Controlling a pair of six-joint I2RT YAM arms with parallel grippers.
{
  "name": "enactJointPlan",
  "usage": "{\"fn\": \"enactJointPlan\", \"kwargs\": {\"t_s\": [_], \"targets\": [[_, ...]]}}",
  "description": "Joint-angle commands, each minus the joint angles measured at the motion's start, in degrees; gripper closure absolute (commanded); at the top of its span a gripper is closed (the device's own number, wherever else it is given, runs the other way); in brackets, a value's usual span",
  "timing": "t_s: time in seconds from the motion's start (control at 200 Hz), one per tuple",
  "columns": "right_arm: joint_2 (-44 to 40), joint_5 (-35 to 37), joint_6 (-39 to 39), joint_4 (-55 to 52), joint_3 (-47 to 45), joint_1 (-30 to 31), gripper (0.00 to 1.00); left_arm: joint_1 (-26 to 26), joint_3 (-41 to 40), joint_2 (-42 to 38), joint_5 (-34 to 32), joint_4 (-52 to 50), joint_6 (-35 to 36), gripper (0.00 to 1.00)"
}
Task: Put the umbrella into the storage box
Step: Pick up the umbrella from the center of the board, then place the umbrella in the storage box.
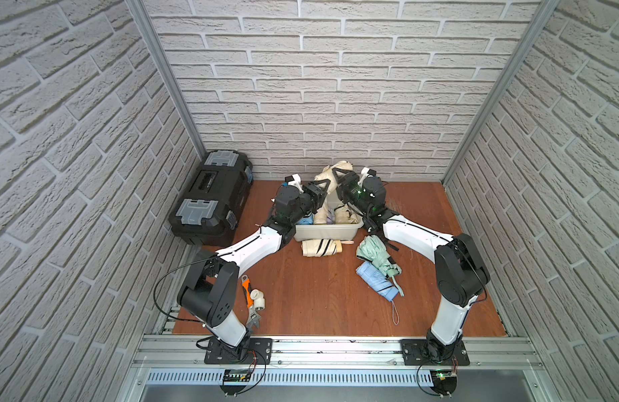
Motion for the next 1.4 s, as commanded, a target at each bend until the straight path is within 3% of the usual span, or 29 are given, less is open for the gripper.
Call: {"fn": "enactJointPlan", "kwargs": {"t_s": [0.0,0.06,0.14,0.255,0.375,0.565,0.745,1.16,1.24,1.395], "targets": [[0.05,-0.31,-2.54,1.88,1.46,-0.38,0.50,-0.21,-0.60,-1.40,1.61,6.85,0.50,0.23],[-0.72,-0.79,-4.07,-0.30,0.87,-0.76,0.51,-0.14,-1.15,-1.81,1.60,5.61,0.92,0.10],[-2.62,-2.71,-9.04,-6.15,-0.12,-1.66,0.54,0.01,-1.91,-3.07,1.65,2.42,2.39,0.02],[-5.39,-4.42,-27.74,-27.20,3.19,-2.33,0.58,0.14,-1.89,-6.16,1.51,-6.25,8.52,0.02],[-2.74,-4.23,-46.07,-50.66,14.41,-2.31,0.61,0.57,-0.55,-10.47,-1.56,-20.76,16.69,0.02],[3.81,-0.75,-60.74,-69.90,27.59,-2.34,0.66,2.90,1.50,-14.22,-8.63,-39.57,23.23,0.02],[11.12,-1.36,-64.52,-81.11,37.73,-1.68,0.70,6.00,-0.17,-16.54,-13.17,-47.22,22.13,0.02],[23.39,1.59,-66.07,-83.58,49.63,0.37,0.63,9.28,-3.81,-18.26,-14.95,-51.61,18.86,0.06],[24.58,1.87,-65.85,-83.08,50.30,0.67,0.58,9.28,-4.07,-18.31,-14.90,-51.64,18.69,0.07],[25.66,1.89,-66.16,-81.88,51.36,1.46,0.36,9.25,-4.53,-18.31,-14.76,-51.42,18.72,0.06]]}}
